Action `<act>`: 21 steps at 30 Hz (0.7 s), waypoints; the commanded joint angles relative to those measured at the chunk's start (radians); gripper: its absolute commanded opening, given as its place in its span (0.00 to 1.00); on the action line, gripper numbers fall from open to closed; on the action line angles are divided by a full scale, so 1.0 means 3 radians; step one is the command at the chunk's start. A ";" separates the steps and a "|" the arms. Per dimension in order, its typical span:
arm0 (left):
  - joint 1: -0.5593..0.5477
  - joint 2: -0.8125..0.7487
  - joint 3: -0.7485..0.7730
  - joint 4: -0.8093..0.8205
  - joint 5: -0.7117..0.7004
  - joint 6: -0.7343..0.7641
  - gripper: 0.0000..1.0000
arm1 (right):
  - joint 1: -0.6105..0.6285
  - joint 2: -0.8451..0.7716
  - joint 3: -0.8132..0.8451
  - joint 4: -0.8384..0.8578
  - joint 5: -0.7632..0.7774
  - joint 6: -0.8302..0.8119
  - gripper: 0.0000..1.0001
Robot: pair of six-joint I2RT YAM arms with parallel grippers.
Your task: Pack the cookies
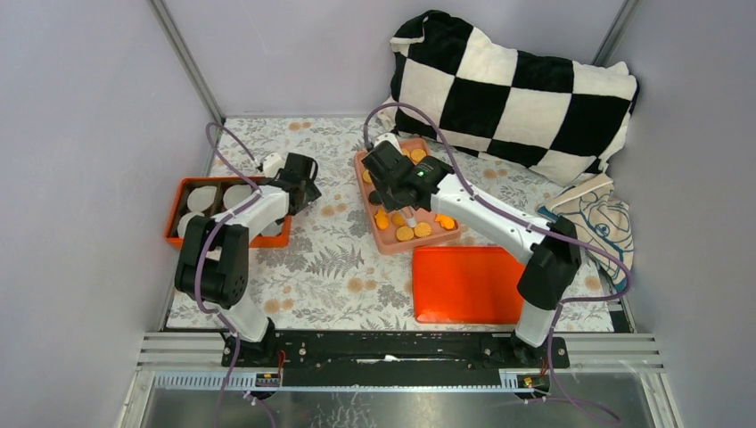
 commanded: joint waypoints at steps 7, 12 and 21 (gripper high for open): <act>-0.0459 0.0022 -0.0092 0.0294 0.0120 -0.0098 0.97 | -0.0248 -0.0332 -0.0122 0.0088 0.0299 -0.0036 0.47; -0.0841 0.0091 -0.0012 0.0313 0.0366 -0.0248 0.97 | -0.0422 -0.0344 -0.0253 0.0103 0.0287 -0.0018 0.47; -0.1150 0.0475 0.0284 0.0501 0.0602 -0.0305 0.97 | -0.0605 -0.0523 -0.0757 0.0201 0.0270 0.0021 0.47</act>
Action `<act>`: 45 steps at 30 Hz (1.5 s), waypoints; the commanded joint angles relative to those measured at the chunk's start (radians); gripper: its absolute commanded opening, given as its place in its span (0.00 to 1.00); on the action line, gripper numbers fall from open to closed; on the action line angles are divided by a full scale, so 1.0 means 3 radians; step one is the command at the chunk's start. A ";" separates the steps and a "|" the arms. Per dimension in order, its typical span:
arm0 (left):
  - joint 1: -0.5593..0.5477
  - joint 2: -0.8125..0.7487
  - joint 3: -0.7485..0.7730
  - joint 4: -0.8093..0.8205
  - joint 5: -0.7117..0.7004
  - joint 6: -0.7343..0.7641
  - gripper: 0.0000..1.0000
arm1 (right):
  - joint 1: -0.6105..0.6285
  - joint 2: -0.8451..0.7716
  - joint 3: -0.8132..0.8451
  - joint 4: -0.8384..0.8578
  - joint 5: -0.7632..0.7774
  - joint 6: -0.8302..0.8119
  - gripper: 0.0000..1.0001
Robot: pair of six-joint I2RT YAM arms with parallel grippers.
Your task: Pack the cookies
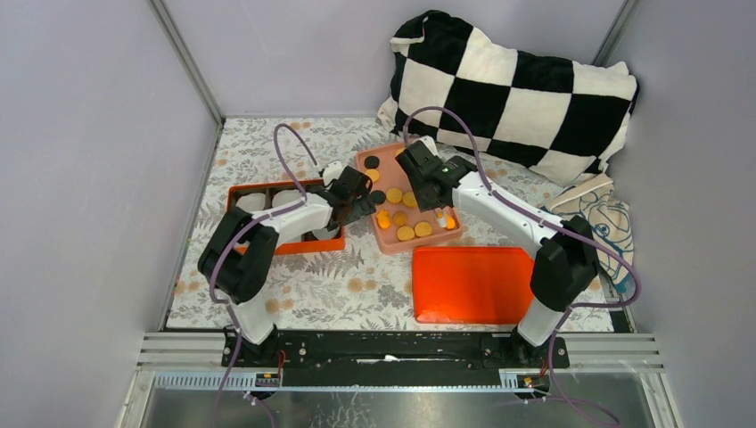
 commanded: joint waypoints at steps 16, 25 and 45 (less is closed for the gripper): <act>-0.0201 -0.0610 0.0529 -0.0227 -0.0233 0.0053 0.99 | -0.0139 -0.0023 -0.0094 0.0332 -0.0099 0.0027 0.50; -0.0198 -0.1258 0.0531 -0.0331 -0.0450 0.0269 0.99 | -0.0336 0.0282 -0.0061 0.0488 -0.0236 0.0052 0.60; 0.1039 -0.1766 0.0357 -0.0454 0.0132 0.0015 0.99 | -0.0365 0.0080 0.0197 0.0380 -0.0922 0.0107 0.22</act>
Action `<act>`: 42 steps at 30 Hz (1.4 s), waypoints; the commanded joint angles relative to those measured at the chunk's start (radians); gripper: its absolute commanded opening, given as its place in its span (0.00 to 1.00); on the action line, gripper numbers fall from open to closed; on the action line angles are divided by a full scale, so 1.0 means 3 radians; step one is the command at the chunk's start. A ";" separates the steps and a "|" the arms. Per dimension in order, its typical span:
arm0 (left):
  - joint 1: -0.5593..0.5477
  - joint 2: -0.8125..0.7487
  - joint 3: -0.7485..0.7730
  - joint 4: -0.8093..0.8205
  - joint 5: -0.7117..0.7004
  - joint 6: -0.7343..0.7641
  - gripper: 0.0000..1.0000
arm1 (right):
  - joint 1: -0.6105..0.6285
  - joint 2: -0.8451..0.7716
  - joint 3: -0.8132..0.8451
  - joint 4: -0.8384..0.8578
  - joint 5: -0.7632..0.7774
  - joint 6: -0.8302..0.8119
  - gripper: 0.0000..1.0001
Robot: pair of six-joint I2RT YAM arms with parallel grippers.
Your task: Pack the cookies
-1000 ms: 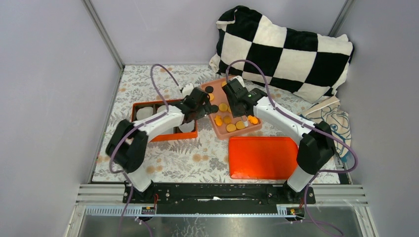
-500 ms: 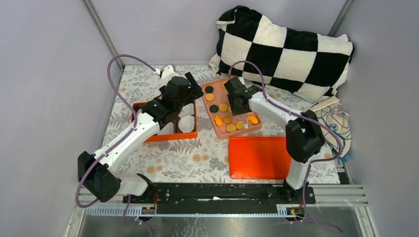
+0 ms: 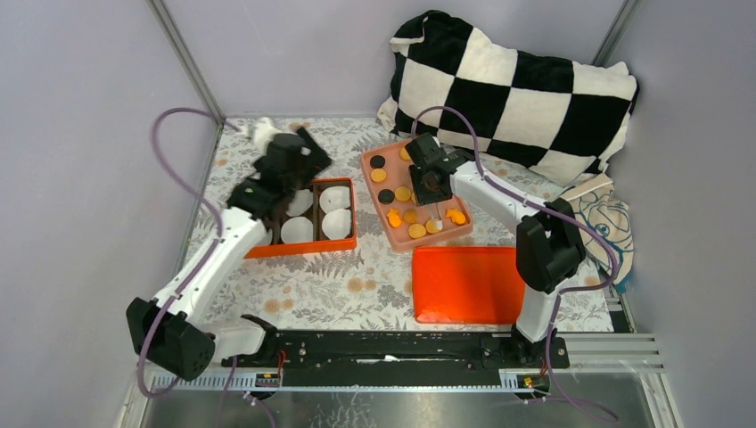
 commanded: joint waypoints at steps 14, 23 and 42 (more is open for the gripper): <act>0.1680 -0.0080 -0.0155 0.0145 0.0536 -0.0298 0.99 | 0.0854 -0.0033 0.1176 -0.0383 -0.0564 -0.0093 0.11; 0.1826 -0.0283 -0.0229 0.0118 0.0622 -0.0180 0.99 | 0.1075 0.0472 0.1519 -0.0434 -0.0780 -0.0128 0.11; 0.1834 -0.0261 -0.0363 0.0341 0.0880 -0.0046 0.99 | 0.1077 0.0707 0.1556 -0.0313 -0.0262 -0.0180 0.48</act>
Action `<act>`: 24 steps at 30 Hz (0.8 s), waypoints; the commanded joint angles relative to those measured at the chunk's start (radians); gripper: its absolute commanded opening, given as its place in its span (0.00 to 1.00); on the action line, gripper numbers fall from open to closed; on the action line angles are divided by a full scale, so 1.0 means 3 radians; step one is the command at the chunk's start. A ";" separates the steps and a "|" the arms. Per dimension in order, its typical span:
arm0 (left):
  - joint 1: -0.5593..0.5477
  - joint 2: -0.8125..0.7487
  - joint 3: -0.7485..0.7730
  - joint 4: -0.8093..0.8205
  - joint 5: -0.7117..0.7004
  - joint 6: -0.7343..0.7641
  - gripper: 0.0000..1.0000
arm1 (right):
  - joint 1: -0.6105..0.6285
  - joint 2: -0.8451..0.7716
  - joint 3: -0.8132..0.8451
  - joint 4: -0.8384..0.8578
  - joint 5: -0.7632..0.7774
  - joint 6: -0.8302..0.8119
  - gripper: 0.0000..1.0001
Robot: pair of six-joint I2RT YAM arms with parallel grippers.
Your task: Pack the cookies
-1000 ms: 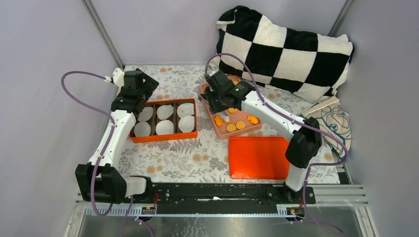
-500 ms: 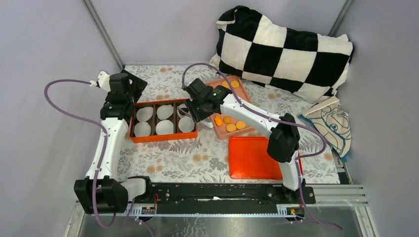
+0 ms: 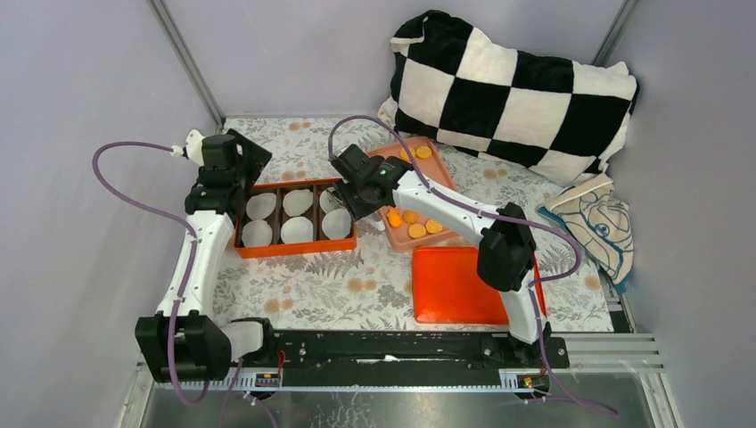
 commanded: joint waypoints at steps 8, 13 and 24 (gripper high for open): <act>0.0024 -0.0096 -0.0086 0.0296 0.0252 0.0165 0.99 | 0.0003 0.0020 0.0177 0.0119 0.0179 -0.0070 0.61; 0.0026 -0.0131 -0.0093 0.0303 0.0286 0.0184 0.99 | 0.0004 -0.0193 0.0042 0.0141 0.0344 -0.0049 0.56; 0.0022 -0.0116 -0.0111 0.0377 0.0506 0.0131 0.99 | -0.0011 -0.0863 -0.0506 0.0057 0.1282 -0.0047 0.55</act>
